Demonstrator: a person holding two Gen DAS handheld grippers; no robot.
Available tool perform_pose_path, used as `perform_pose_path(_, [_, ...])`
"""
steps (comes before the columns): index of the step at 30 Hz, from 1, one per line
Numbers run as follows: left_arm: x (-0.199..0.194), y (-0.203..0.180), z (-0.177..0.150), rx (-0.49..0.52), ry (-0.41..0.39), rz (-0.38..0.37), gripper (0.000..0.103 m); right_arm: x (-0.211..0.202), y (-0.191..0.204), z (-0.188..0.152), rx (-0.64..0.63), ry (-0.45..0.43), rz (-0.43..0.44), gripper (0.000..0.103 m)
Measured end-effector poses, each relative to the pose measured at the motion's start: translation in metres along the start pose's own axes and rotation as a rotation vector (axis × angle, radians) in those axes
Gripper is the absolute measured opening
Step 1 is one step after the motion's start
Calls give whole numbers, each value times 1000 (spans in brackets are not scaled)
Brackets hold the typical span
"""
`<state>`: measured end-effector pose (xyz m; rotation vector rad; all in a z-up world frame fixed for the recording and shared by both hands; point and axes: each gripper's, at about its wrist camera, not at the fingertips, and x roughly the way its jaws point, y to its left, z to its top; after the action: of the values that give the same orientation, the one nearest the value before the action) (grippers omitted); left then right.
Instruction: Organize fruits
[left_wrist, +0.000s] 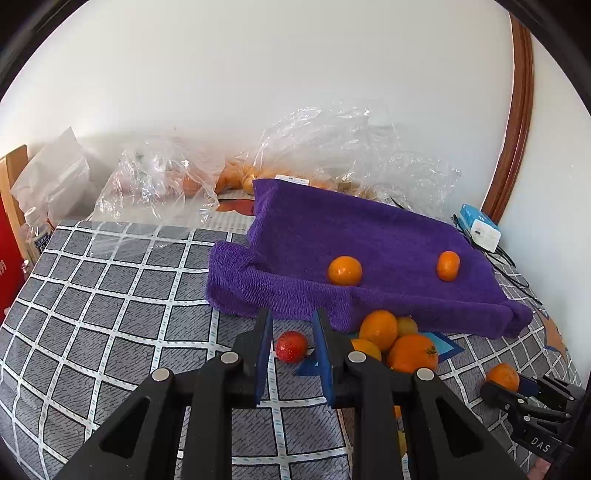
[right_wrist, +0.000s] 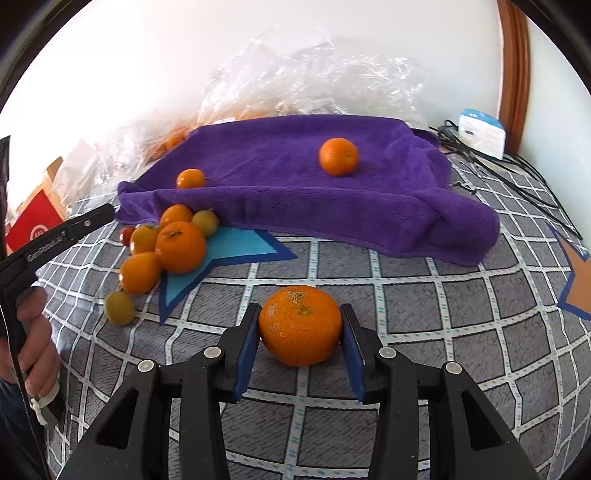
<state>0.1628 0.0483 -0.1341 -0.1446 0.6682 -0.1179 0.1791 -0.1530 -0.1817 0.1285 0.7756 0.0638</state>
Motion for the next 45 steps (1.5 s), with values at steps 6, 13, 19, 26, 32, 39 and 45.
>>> perform_pose_path(6, [-7, 2, 2, -4, -31, 19, 22, -2, 1, 4, 6, -19, -21, 42])
perform_pose_path(13, [-3, 11, 5, -31, -17, 51, 22, -19, 2, 24, 3, -81, -8, 42])
perform_pose_path(19, [-7, 19, 17, -54, -1, 104, 22, -24, -5, 48, 8, -127, -11, 42])
perform_pose_path(26, [-16, 11, 53, -44, -50, 97, 22, -18, -11, 79, -19, -178, -1, 42])
perform_pose_path(32, [2, 2, 79, -108, -43, 49, 22, -14, -17, 106, -3, -220, -3, 42])
perform_pose_path(39, [42, -9, 81, -111, -45, 109, 22, 9, -29, 117, 34, -232, 7, 42])
perform_pose_path(45, [67, -4, 63, -95, 11, 131, 22, 33, -38, 108, 53, -184, -4, 42])
